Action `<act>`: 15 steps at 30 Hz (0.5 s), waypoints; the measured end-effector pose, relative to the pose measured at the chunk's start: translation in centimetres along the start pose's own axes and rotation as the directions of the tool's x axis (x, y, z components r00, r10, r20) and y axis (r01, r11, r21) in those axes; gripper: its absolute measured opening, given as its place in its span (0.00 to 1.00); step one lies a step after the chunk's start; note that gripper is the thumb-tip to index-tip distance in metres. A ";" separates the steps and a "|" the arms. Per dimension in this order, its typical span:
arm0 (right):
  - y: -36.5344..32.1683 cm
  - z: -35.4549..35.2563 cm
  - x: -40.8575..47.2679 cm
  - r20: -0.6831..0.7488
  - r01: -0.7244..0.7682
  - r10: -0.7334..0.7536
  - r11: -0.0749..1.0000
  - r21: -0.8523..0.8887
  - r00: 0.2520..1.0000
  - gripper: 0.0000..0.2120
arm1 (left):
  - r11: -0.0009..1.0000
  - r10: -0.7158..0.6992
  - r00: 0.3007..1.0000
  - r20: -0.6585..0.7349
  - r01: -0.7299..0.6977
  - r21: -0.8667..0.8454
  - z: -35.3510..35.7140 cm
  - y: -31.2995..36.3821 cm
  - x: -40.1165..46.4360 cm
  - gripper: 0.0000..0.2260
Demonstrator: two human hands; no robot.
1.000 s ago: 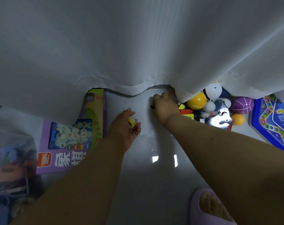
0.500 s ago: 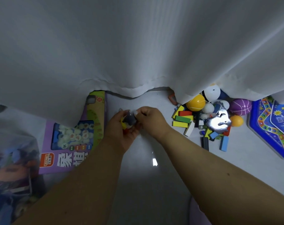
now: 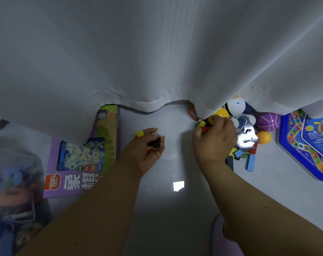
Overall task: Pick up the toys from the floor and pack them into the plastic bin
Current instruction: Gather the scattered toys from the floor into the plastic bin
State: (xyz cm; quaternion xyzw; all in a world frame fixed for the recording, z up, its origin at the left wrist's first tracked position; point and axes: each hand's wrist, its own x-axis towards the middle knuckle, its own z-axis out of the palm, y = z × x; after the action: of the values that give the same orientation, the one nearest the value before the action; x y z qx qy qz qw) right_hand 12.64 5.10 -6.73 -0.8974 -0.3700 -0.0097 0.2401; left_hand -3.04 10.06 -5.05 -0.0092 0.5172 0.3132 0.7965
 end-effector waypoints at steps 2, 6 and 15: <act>2.0 -0.1 0.7 0.170 -0.082 0.104 0.988 -0.131 0.980 0.29 | 1.000 -0.013 1.000 -0.004 0.013 0.022 -0.2 -0.3 -0.2 0.10; 3.2 0.9 1.9 0.329 0.041 0.006 0.990 -0.134 0.944 0.39 | 0.998 -0.028 1.000 -0.013 0.029 0.059 -0.7 -0.9 -0.4 0.11; 1.6 2.2 6.6 0.291 0.032 -0.017 0.998 -0.048 0.956 0.25 | 0.977 -0.038 0.998 -0.049 0.047 0.207 -0.7 -1.7 -0.1 0.09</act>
State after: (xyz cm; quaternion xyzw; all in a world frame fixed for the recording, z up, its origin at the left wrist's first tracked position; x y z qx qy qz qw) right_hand 18.20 9.44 -8.02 -0.8903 -0.4120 0.1097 0.1596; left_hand -2.74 8.38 -5.76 0.0561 0.5646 0.2399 0.7877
